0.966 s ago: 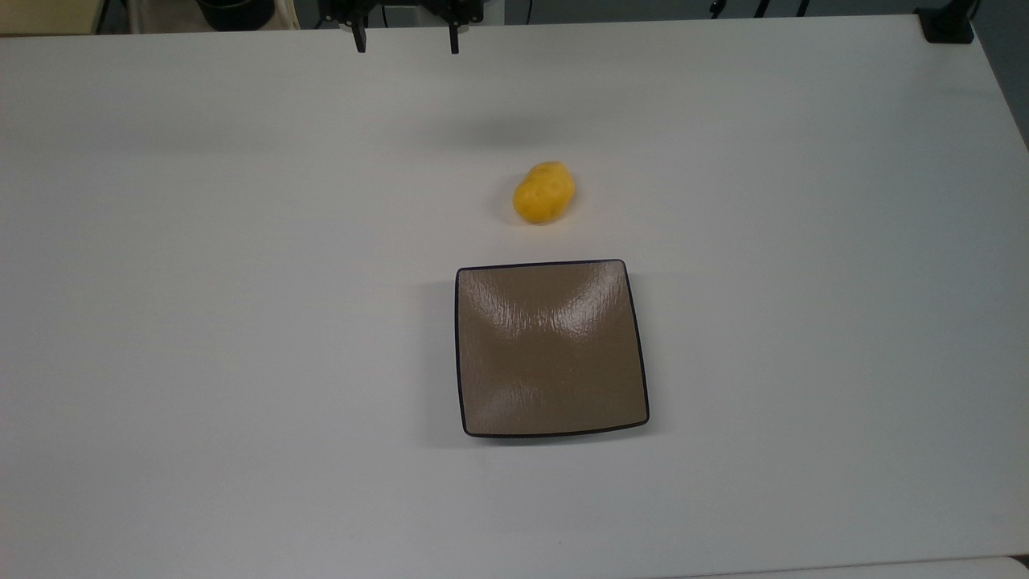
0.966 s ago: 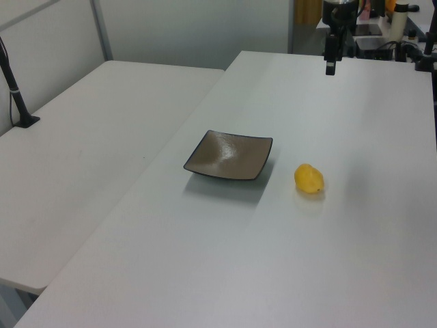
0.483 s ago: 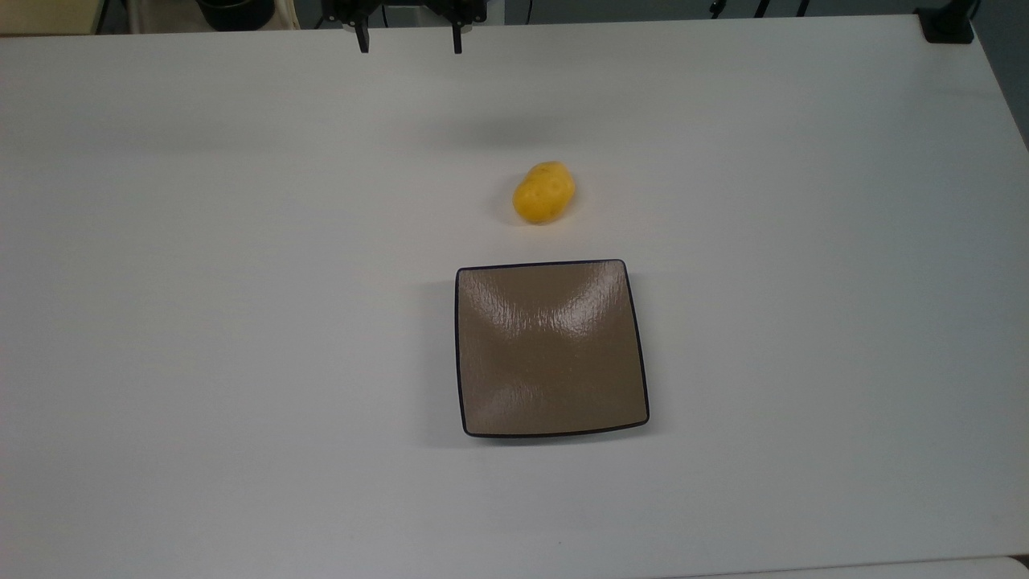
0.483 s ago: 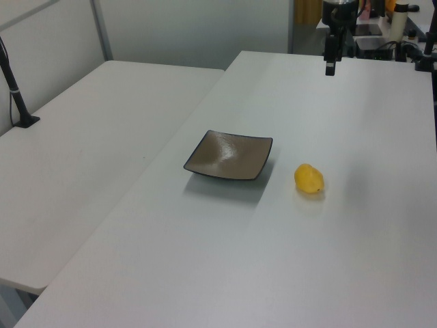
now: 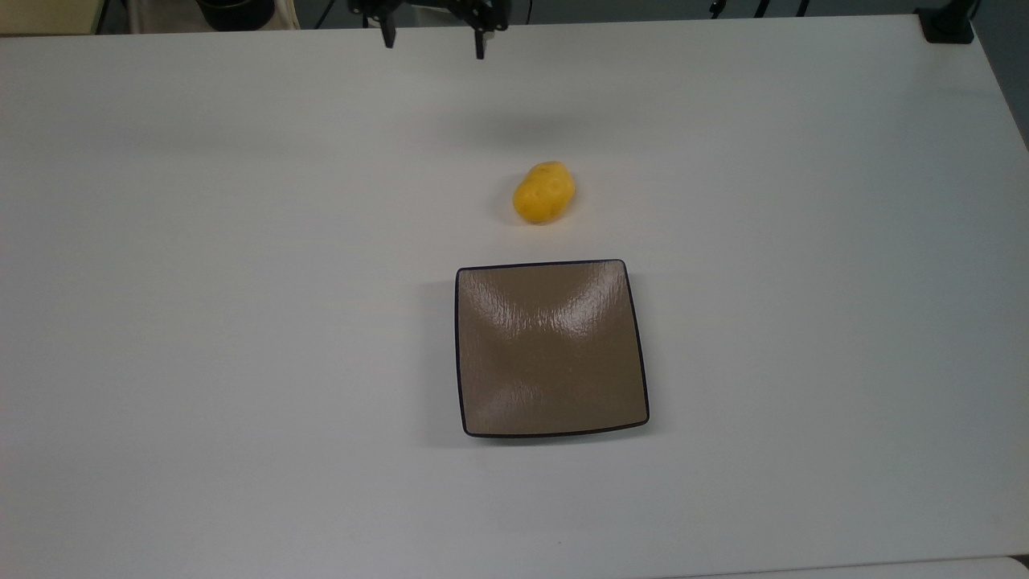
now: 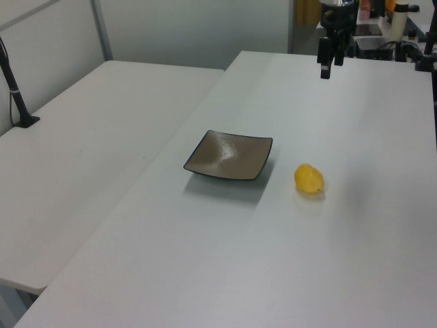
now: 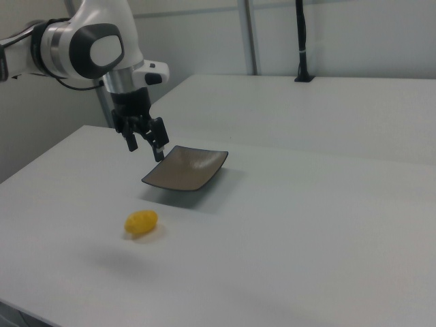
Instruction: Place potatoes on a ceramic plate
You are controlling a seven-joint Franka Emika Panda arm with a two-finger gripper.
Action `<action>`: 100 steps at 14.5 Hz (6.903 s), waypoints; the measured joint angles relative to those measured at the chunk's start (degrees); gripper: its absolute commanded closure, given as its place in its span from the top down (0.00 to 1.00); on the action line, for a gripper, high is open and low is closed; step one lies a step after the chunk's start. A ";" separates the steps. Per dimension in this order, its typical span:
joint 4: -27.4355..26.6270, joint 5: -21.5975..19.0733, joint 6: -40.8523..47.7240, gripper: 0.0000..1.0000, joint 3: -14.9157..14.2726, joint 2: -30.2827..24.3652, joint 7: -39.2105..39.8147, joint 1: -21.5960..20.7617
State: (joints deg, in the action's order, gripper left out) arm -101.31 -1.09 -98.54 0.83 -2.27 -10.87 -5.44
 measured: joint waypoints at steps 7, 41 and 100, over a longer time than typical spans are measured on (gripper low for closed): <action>-5.46 -0.25 -5.84 1.00 3.79 0.61 -2.98 -0.41; -17.55 0.42 -30.48 0.67 8.98 16.74 -18.67 -3.19; 4.66 5.88 -1.09 1.00 4.72 5.05 1.91 -0.86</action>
State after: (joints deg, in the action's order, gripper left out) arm -96.64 4.79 -99.63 5.54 2.78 -8.96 -6.30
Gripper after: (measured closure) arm 0.000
